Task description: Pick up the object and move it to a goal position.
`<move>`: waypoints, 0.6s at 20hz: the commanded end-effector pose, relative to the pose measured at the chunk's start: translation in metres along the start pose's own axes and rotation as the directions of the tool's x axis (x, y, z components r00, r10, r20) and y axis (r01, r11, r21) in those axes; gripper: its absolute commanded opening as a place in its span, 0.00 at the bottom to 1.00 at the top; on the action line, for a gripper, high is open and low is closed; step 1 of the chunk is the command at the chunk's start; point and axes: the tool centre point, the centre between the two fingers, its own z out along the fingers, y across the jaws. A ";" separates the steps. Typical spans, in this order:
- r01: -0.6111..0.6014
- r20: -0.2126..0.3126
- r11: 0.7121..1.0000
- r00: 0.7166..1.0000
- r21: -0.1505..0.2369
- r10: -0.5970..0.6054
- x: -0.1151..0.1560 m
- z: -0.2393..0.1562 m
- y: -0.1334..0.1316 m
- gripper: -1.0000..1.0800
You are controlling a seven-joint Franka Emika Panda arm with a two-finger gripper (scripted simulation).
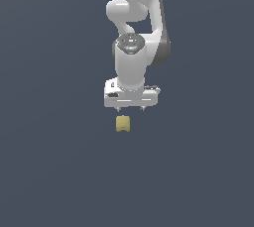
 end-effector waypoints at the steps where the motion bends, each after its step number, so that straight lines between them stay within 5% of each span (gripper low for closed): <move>1: 0.000 0.000 1.000 1.000 0.000 0.000 0.000 0.000 0.000 0.96; 12: -0.049 0.011 0.999 0.999 -0.009 0.049 -0.002 -0.006 0.022 0.96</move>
